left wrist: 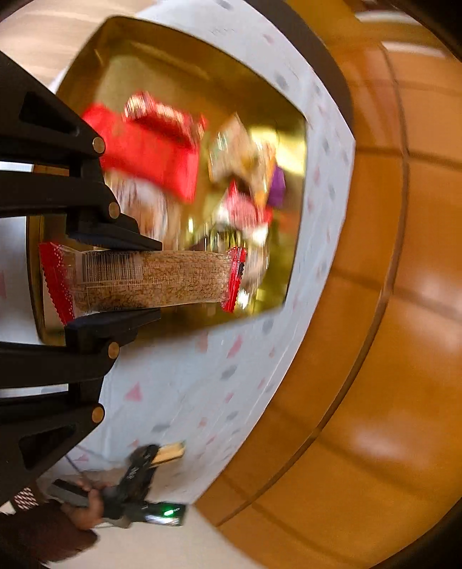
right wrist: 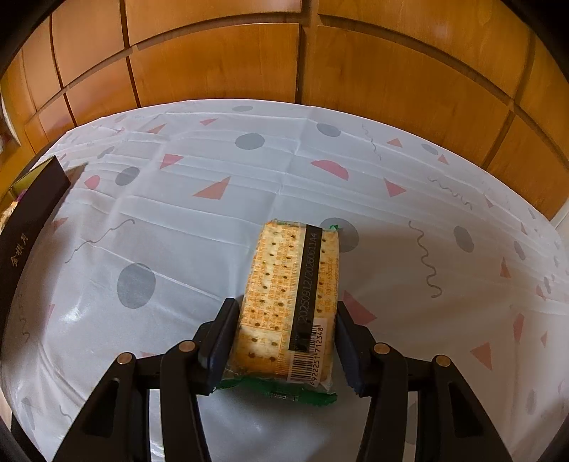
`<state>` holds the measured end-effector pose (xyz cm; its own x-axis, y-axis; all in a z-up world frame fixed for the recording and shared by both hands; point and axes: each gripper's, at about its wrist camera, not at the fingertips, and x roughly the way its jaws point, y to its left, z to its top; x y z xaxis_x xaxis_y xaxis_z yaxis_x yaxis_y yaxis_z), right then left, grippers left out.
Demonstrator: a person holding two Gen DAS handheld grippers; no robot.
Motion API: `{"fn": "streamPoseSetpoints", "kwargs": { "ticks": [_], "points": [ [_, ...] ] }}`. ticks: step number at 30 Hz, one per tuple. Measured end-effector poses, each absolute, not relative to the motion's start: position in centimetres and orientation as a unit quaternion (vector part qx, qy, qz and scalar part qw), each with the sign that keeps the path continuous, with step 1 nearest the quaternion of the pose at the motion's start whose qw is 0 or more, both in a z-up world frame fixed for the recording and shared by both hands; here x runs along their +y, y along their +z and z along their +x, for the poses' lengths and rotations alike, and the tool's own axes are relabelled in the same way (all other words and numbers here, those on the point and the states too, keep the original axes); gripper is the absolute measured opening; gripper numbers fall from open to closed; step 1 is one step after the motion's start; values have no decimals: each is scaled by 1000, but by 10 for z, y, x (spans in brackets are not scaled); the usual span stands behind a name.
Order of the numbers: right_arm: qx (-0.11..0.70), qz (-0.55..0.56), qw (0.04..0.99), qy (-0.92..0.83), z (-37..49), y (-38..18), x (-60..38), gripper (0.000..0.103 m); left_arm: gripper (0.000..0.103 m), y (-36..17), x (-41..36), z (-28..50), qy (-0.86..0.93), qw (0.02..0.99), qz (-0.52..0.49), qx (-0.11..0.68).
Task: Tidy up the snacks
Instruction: 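Carry the rice bar into the gold tray and release it with the left tool, then hold the cracker pack raised above the table with the right tool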
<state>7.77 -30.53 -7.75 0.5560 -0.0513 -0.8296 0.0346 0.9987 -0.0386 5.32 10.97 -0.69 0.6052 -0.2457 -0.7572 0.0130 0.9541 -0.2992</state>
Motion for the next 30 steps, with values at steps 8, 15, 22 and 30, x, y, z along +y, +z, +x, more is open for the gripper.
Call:
{"fn": "streamPoseSetpoints", "kwargs": {
  "ticks": [8,15,22,30],
  "points": [
    [467,-11,884,-27,76,-77,-304,54,30,-16,153,72,-37,864,-224,450],
    [466,-10,884,-26,77,-77,-304,54,30,-26,153,99,-8,852,-221,474],
    [465,-9,885,-25,77,-77,-305,54,32,-42,160,110,47,849,-165,500],
    [465,-9,885,-25,77,-77,-305,54,35,-26,152,87,50,868,-135,474]
  ]
}}
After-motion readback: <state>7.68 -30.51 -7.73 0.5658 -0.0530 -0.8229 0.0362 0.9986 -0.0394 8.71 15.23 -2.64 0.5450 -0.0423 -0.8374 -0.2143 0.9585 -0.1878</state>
